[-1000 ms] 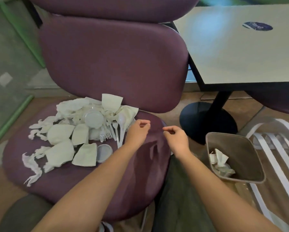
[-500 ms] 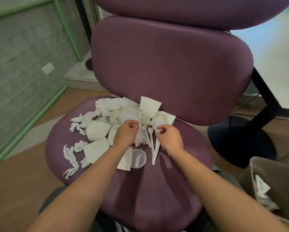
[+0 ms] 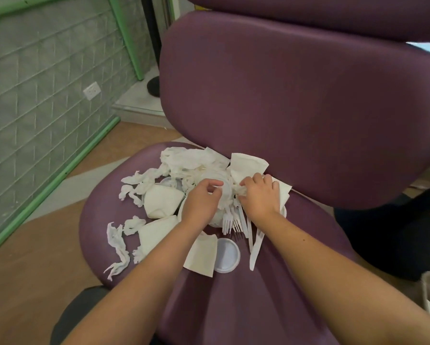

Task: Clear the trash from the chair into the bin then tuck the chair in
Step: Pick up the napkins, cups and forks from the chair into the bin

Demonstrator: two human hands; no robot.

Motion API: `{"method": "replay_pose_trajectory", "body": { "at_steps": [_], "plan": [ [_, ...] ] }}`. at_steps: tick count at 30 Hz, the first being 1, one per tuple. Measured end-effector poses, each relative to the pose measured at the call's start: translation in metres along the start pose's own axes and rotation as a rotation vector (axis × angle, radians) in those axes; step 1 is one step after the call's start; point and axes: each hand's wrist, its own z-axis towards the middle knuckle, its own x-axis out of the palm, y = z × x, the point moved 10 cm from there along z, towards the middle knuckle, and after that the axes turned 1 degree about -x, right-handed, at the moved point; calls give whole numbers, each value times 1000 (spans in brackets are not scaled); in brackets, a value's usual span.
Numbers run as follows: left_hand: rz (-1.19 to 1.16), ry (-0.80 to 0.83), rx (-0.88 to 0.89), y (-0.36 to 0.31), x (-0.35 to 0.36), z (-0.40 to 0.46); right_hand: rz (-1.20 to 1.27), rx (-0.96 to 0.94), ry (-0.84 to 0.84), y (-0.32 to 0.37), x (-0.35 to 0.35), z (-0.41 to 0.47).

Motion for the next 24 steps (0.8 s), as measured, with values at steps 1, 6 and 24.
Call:
{"method": "replay_pose_trajectory", "body": {
  "at_steps": [1, 6, 24],
  "plan": [
    [-10, -1, 0, 0, -1, 1, -28, -23, -5, 4, 2, 0],
    [-30, 1, -3, 0, -2, -1, 63, -30, 5, 9, 3, -9],
    [-180, 166, 42, -25, 14, -58, 1232, 322, -246, -9, -62, -82]
  ]
}}
